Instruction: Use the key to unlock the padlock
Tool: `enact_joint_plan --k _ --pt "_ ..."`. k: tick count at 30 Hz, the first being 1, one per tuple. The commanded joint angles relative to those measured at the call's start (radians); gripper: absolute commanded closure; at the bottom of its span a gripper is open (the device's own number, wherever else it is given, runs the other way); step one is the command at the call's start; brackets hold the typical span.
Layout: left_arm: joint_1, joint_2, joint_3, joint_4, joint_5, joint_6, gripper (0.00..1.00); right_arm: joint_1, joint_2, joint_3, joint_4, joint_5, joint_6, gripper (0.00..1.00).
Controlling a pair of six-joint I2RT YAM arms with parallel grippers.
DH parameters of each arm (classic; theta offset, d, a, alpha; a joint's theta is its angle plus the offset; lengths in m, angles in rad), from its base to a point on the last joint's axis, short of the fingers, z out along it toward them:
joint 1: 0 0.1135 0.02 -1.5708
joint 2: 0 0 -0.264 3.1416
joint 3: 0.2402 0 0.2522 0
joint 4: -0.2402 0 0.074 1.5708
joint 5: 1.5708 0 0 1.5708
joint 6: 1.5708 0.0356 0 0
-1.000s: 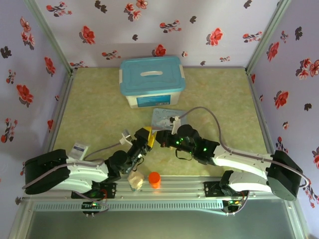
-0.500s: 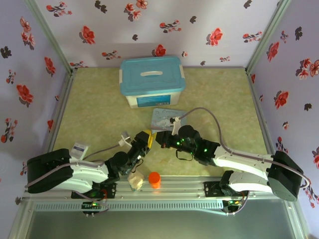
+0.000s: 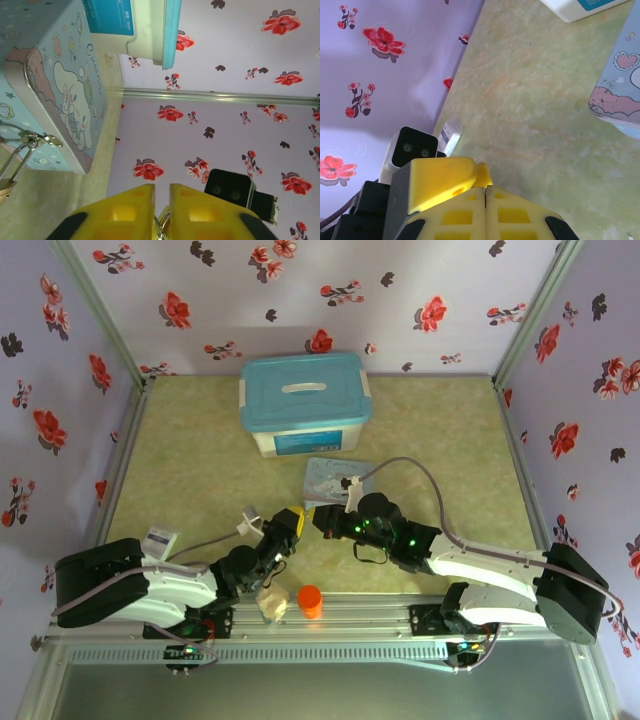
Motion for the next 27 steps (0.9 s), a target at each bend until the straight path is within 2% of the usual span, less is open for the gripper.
enact_joint_plan --k 1,6,7,9,10,11,14,16,18,20,23,27 --pt "0.007 0.015 -0.010 0.015 -0.022 0.003 0.94 0.008 -0.004 -0.005 0.011 0.002 -0.008 1.00" --pt "0.011 0.024 -0.010 0.016 -0.021 0.016 1.00 0.008 -0.014 -0.010 0.005 -0.003 -0.020 1.00" --pt "0.011 0.021 -0.009 0.016 -0.022 0.034 1.00 0.007 -0.020 -0.011 0.000 -0.003 -0.020 0.89" --pt "0.013 0.006 -0.002 0.013 -0.013 0.115 1.00 0.001 -0.044 -0.013 -0.022 0.018 -0.005 0.53" --pt "0.016 -0.007 0.003 0.007 -0.002 0.164 1.00 -0.008 -0.060 -0.022 -0.014 0.014 0.001 0.44" --pt "0.021 -0.022 0.009 0.006 0.016 0.223 1.00 -0.020 -0.079 -0.035 0.007 -0.005 0.005 0.41" --pt "0.057 -0.086 0.030 -0.023 0.124 0.426 1.00 -0.064 -0.124 -0.077 0.118 -0.100 0.017 0.40" --pt "0.086 -0.138 0.047 -0.090 0.208 0.507 1.00 -0.083 -0.152 -0.107 0.211 -0.157 0.013 0.41" --pt "0.130 -0.198 0.071 -0.176 0.303 0.538 1.00 -0.082 -0.187 -0.111 0.239 -0.189 -0.033 0.45" --pt "0.146 -0.251 0.091 -0.207 0.361 0.590 1.00 -0.078 -0.218 -0.089 0.178 -0.196 -0.099 0.50" --pt "0.149 -0.311 0.123 -0.272 0.396 0.636 1.00 -0.068 -0.243 -0.064 0.116 -0.197 -0.168 0.52" --pt "0.149 -0.327 0.145 -0.292 0.440 0.658 1.00 -0.059 -0.233 -0.064 0.173 -0.229 -0.180 0.54"
